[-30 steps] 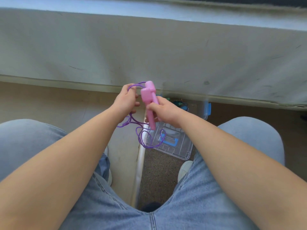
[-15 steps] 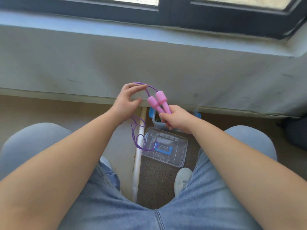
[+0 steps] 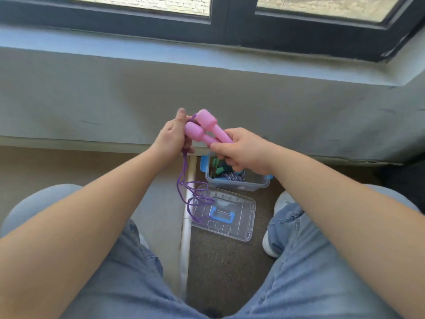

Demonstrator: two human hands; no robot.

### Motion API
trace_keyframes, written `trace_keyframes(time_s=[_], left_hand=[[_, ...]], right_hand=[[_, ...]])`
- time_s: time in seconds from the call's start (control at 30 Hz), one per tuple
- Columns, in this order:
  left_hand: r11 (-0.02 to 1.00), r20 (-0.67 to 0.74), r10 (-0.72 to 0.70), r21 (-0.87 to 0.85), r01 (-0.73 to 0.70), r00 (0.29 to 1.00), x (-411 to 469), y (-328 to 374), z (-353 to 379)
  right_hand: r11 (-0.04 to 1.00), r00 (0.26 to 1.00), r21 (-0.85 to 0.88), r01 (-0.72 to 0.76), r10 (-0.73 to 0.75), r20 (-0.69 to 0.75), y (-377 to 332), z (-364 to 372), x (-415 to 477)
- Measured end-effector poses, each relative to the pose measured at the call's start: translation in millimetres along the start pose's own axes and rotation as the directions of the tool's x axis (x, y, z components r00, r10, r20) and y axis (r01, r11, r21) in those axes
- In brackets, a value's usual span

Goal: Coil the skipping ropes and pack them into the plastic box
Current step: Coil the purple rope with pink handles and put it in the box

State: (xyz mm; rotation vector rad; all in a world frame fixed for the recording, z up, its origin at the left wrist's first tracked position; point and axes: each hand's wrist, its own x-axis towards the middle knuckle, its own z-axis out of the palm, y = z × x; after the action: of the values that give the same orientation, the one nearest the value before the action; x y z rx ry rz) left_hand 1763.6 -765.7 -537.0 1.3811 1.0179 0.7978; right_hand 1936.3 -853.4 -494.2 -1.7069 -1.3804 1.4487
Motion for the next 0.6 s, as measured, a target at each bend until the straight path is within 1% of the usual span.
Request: trace_keyframes(time_s=[0.07, 0.1, 0.13, 0.17, 0.2, 0.23, 0.27, 0.3, 0.33, 0.37, 0.4, 0.43, 0.47, 0.53, 0.6], left_hand=[[0.963, -0.061, -0.084, -0.263, 0.065, 0.995, 0, -2, 11], [0.933, -0.062, -0.126, -0.347, 0.097, 0.99, -1, -4, 19], [0.943, -0.078, -0.125, -0.32, 0.094, 0.989, -2, -6, 29], [0.985, -0.098, -0.065, -0.168, 0.048, 0.993, -2, -9, 38], [0.995, -0.083, 0.026, 0.098, -0.018, 0.996, 0, -13, 45], [0.918, -0.016, 0.094, 0.388, -0.08, 0.995, 3, -15, 50], [0.746, 0.091, 0.095, 0.653, -0.132, 0.991, 6, -17, 51], [0.504, 0.209, 0.073, 0.836, -0.217, 0.975, 9, -17, 51], [0.276, 0.324, 0.028, 0.907, -0.319, 0.945, 12, -15, 50], [0.128, 0.414, -0.016, 0.903, -0.409, 0.91, 11, -12, 49], [0.056, 0.496, -0.042, 0.868, -0.494, 0.867, 11, -11, 50], [0.042, 0.571, -0.067, 0.821, -0.569, 0.818, 11, -10, 51], [0.046, 0.642, -0.074, 0.767, -0.64, 0.763, 12, -12, 51], [0.047, 0.734, -0.038, 0.679, -0.733, 0.678, 13, -15, 49], [-0.021, 0.773, 0.08, 0.633, -0.774, 0.63, 17, -18, 44]], right_hand=[[0.992, 0.999, 0.129, 0.017, -0.012, -0.044, -2, -3, 8], [0.982, 0.995, 0.186, 0.034, -0.016, -0.097, -4, -4, 13], [0.977, 0.986, 0.204, 0.063, -0.029, -0.166, -6, -5, 19], [0.982, 0.97, 0.16, 0.097, -0.058, -0.234, -10, -7, 25], [0.993, 0.95, 0.029, 0.118, -0.105, -0.294, -12, -10, 30], [0.982, 0.934, -0.159, 0.102, -0.149, -0.324, -12, -13, 34], [0.93, 0.931, -0.365, 0.051, -0.177, -0.32, -9, -17, 36], [0.839, 0.937, -0.543, -0.014, -0.178, -0.299, -6, -19, 35], [0.735, 0.952, -0.675, -0.065, -0.157, -0.263, 0, -21, 35], [0.63, 0.969, -0.771, -0.097, -0.117, -0.217, 6, -20, 33], [0.529, 0.984, -0.842, -0.106, -0.067, -0.166, 13, -16, 31], [0.455, 0.993, -0.885, -0.095, -0.013, -0.114, 19, -11, 28], [0.425, 0.997, -0.902, -0.079, 0.027, -0.075, 26, -8, 26], [0.424, 0.996, -0.904, -0.053, 0.082, -0.021, 36, -11, 24], [0.468, 0.991, -0.884, -0.005, 0.119, 0.058, 43, -18, 21]])
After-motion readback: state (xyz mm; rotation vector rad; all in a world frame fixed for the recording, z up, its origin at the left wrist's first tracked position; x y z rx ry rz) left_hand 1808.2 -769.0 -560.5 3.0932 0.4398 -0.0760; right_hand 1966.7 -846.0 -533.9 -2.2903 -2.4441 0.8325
